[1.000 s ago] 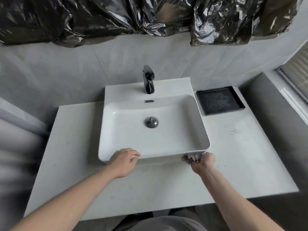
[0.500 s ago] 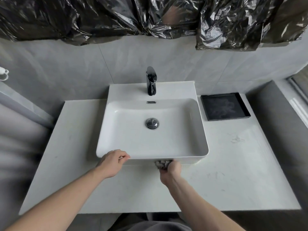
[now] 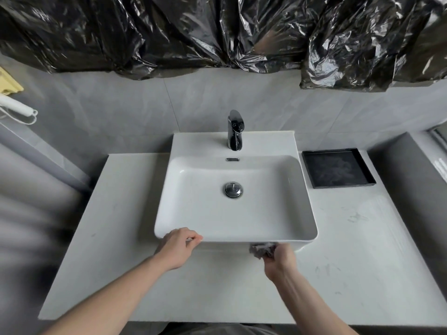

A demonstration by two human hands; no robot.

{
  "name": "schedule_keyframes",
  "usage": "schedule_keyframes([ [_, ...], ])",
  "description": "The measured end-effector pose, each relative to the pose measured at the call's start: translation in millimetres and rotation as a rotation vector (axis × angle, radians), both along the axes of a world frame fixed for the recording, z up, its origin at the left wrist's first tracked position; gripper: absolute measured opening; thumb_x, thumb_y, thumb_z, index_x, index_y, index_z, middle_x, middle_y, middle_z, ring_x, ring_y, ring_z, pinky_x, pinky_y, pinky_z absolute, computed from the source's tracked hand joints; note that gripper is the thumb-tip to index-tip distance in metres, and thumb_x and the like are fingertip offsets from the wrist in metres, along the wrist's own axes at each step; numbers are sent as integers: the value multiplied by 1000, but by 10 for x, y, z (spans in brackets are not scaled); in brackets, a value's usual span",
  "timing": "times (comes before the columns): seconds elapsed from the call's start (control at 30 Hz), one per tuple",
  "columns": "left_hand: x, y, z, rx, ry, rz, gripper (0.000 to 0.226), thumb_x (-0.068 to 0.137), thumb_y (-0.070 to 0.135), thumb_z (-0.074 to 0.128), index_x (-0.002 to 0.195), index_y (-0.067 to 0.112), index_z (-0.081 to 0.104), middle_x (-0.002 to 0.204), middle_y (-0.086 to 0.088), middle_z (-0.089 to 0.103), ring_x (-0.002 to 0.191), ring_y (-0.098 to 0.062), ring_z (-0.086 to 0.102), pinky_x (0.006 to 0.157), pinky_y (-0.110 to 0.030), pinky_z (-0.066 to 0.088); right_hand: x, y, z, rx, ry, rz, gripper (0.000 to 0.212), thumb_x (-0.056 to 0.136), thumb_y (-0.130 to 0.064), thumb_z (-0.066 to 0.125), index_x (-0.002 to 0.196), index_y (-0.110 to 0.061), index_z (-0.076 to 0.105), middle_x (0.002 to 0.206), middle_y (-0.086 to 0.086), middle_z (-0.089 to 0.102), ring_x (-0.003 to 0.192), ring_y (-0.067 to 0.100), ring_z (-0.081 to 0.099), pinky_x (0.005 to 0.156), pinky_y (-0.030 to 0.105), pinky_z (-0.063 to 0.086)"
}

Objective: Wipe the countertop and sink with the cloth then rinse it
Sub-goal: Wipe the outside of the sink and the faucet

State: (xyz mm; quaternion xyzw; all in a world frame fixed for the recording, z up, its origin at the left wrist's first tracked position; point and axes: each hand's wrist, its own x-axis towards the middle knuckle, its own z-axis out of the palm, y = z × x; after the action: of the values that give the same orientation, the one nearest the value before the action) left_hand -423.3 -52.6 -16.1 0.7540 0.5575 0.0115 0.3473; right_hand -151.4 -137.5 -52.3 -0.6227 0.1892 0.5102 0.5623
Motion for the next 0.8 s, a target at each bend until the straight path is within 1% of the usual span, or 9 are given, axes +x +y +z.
schedule_keyframes([
  [0.13,-148,56,11,4,-86,-33,18,100,32,58,94,48,64,110,22,66,108,1,62,98,-27,50,19,-17,72,-44,-59,-193,42,69,16,19,88,-5,49,74,17,49,52,21,42,46,25,35],
  [0.27,-432,156,58,214,-202,74,28,96,12,58,103,37,69,113,23,60,110,-1,53,96,-22,41,-490,75,281,-30,-91,-86,40,75,20,18,72,2,53,68,19,54,39,23,48,35,20,37],
  [0.37,-687,290,81,271,-226,202,35,91,2,59,116,25,68,122,12,57,104,-12,56,97,-26,42,-1013,223,304,-48,-73,-30,40,78,20,20,73,2,55,69,23,57,42,24,52,38,21,45],
  [0.43,-835,386,53,178,-214,275,42,91,4,59,129,22,62,130,6,57,111,-20,60,100,-33,46,-1324,306,335,-49,-89,19,41,77,20,20,83,7,58,68,23,58,39,22,51,39,22,44],
  [0.5,-931,443,34,22,-216,286,50,93,10,58,140,27,52,134,7,59,112,-20,63,100,-36,49,-1569,312,404,-56,-89,66,40,80,20,24,90,10,61,65,23,63,39,21,54,40,22,47],
  [0.57,-985,459,18,-58,-243,262,56,94,14,57,146,32,45,135,11,57,103,-16,66,98,-35,50,-1737,257,530,-29,-95,95,34,86,21,28,81,10,60,53,17,64,37,18,57,42,21,49],
  [0.63,-1024,468,13,-88,-277,282,57,97,13,55,150,29,41,137,10,54,101,-15,66,98,-32,49,-1836,201,662,31,-121,128,33,89,21,30,79,12,59,49,15,62,35,18,56,40,20,48],
  [0.73,-1089,529,14,-136,-302,307,51,99,8,52,148,22,47,142,2,57,103,-18,66,97,-27,46,-1892,108,814,105,-213,181,29,90,18,32,88,9,60,60,22,68,43,24,57,44,27,47],
  [0.8,-1134,581,13,-167,-311,283,50,99,6,51,146,22,51,141,-1,59,103,-19,67,97,-28,48,-1914,59,875,142,-344,237,26,91,16,34,90,5,58,74,29,72,51,29,59,50,32,45],
])
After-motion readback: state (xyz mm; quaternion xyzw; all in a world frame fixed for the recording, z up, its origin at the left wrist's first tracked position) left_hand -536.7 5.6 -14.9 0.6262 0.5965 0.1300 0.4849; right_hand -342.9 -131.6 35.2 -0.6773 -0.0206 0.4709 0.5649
